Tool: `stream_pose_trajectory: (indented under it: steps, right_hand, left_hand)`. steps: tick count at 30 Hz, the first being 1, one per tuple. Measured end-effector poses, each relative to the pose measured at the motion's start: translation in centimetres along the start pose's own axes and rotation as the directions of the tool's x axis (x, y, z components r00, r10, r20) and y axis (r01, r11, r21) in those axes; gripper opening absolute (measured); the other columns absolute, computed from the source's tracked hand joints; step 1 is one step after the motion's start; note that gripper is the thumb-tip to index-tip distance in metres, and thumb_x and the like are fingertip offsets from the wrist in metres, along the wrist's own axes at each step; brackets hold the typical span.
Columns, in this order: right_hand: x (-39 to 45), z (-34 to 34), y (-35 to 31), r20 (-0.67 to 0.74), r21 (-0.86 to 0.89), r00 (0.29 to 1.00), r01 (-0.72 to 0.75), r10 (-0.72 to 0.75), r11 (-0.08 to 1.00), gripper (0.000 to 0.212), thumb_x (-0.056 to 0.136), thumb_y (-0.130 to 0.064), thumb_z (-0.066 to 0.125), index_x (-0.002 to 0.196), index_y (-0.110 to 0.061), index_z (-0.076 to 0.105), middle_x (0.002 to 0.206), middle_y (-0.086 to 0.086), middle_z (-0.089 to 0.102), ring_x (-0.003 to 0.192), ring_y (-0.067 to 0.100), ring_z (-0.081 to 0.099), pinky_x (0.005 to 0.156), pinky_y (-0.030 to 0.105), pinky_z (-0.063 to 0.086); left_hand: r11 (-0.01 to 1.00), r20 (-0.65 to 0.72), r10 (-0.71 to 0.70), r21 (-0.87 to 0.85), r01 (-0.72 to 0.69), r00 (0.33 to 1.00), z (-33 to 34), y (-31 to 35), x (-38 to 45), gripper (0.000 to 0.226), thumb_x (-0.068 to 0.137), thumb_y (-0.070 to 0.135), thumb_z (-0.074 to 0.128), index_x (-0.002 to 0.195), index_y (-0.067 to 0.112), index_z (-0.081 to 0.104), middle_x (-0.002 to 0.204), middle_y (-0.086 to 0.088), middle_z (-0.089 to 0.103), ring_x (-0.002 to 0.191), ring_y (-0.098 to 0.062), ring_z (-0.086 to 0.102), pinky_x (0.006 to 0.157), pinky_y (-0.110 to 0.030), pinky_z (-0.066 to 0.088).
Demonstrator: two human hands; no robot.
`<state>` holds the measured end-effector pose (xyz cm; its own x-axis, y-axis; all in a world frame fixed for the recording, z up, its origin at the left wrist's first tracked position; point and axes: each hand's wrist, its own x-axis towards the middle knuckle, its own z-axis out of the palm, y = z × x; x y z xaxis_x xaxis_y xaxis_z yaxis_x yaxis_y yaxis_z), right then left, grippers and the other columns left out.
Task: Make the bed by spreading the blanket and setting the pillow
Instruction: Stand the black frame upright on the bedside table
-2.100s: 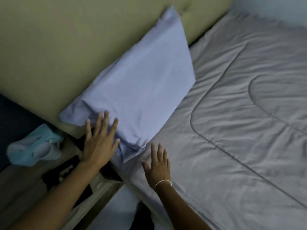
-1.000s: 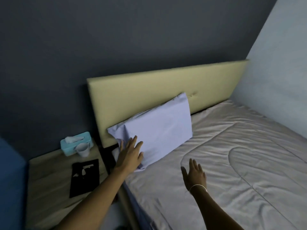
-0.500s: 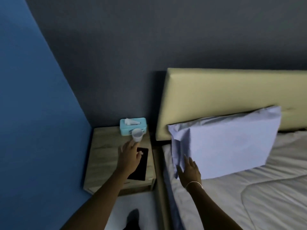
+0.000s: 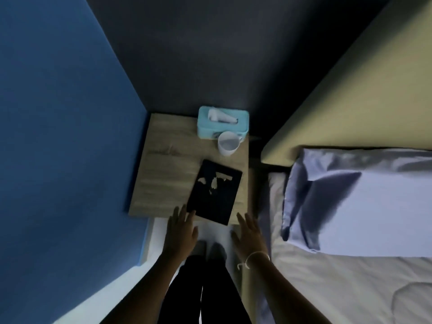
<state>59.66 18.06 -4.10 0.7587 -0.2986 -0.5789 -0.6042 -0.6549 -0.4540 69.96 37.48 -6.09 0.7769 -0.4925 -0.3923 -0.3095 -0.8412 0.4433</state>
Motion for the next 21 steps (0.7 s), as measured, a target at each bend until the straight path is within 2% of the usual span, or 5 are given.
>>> stream_pose_trajectory:
  steps: [5, 7, 10, 15, 21]
  right_hand:
    - [9.3, 3.1, -0.1, -0.010, -0.136, 0.997, 0.077, -0.079, 0.988, 0.059, 0.099, -0.037, 0.040, 0.151, -0.034, 0.012, 0.160, -0.001, 0.011, 0.148, 0.023, 0.005, 0.118, 0.039, 0.013]
    - [12.7, 4.1, -0.6, -0.051, -0.146, 0.994, 0.089, -0.097, 0.985, 0.058, 0.098, -0.034, 0.041, 0.150, -0.034, 0.014, 0.160, 0.001, 0.012, 0.148, 0.026, 0.006, 0.119, 0.042, 0.017]
    - [16.7, 5.8, -0.4, -0.029, -0.174, 0.993, 0.109, -0.116, 0.979, 0.061, 0.097, -0.029, 0.042, 0.150, -0.037, 0.014, 0.161, 0.002, 0.008, 0.148, 0.031, 0.004, 0.118, 0.048, 0.020]
    - [18.4, 8.0, 0.9, -0.019, -0.265, 0.995, 0.093, -0.101, 0.960, 0.065, 0.095, -0.028, 0.042, 0.151, -0.039, 0.010, 0.162, 0.004, 0.000, 0.147, 0.037, -0.002, 0.118, 0.052, 0.018]
    - [18.9, 7.9, -0.2, -0.078, -0.330, 0.996, 0.022, -0.050, 0.944, 0.061, 0.095, -0.029, 0.040, 0.149, -0.043, 0.017, 0.161, 0.001, 0.007, 0.147, 0.034, 0.005, 0.115, 0.060, 0.013]
  left_hand:
    - [0.998, 0.012, 0.017, 0.060, -0.018, 1.000, 4.6, -2.2, 5.8, 0.063, 0.096, 0.032, 0.049, 0.149, 0.014, 0.021, 0.157, -0.016, 0.017, 0.145, -0.035, 0.013, 0.116, -0.050, 0.021]
    - [0.996, -0.031, 0.038, 0.078, -0.036, 0.999, 6.2, -3.3, 8.0, 0.066, 0.095, 0.032, 0.051, 0.149, 0.010, 0.021, 0.156, -0.019, 0.020, 0.143, -0.036, 0.018, 0.115, -0.050, 0.023]
    - [0.995, -0.063, 0.027, 0.095, -0.021, 0.998, 8.7, -4.8, 10.3, 0.070, 0.093, 0.031, 0.054, 0.149, 0.006, 0.021, 0.154, -0.023, 0.022, 0.142, -0.039, 0.021, 0.114, -0.051, 0.024]
    - [0.987, -0.034, 0.106, 0.125, -0.101, 0.994, 11.4, -6.4, 11.5, 0.079, 0.088, 0.042, 0.058, 0.150, 0.011, 0.022, 0.153, -0.026, 0.022, 0.141, -0.041, 0.022, 0.113, -0.052, 0.026]
    - [0.945, -0.003, 0.261, 0.208, -0.254, 0.965, 12.0, -7.9, 12.3, 0.096, 0.074, 0.063, 0.062, 0.149, 0.020, 0.021, 0.157, -0.021, 0.012, 0.143, -0.039, 0.014, 0.113, -0.054, 0.021]
